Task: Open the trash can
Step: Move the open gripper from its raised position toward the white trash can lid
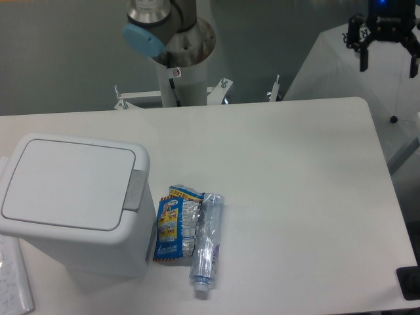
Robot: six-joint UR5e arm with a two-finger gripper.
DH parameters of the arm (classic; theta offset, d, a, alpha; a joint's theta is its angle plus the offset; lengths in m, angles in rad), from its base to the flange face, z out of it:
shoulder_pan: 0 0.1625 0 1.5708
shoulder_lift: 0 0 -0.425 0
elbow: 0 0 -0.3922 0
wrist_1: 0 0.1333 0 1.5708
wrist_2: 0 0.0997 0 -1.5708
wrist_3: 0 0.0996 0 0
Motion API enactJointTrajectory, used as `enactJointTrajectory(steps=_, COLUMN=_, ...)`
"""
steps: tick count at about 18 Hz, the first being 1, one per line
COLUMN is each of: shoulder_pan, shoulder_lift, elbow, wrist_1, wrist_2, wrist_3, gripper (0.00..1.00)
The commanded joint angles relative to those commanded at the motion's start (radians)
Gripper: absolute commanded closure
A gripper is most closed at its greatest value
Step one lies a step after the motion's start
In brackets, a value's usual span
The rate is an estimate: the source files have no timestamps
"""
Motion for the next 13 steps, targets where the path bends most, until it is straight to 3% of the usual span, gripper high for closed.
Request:
enactJointTrajectory(steps=8, shoulder_pan=-0.024, shoulder_lift=0.014, elbow=-0.003, wrist_1=-0.009, wrist_2=-0.006, wrist_3=-0.066, gripper=0.0)
enactJointTrajectory(steps=13, shoulder_pan=-0.106, shoulder_lift=0.018, elbow=-0.023, wrist_1=-0.008, wrist_2=-0.003, wrist_3=-0.3, gripper=0.0)
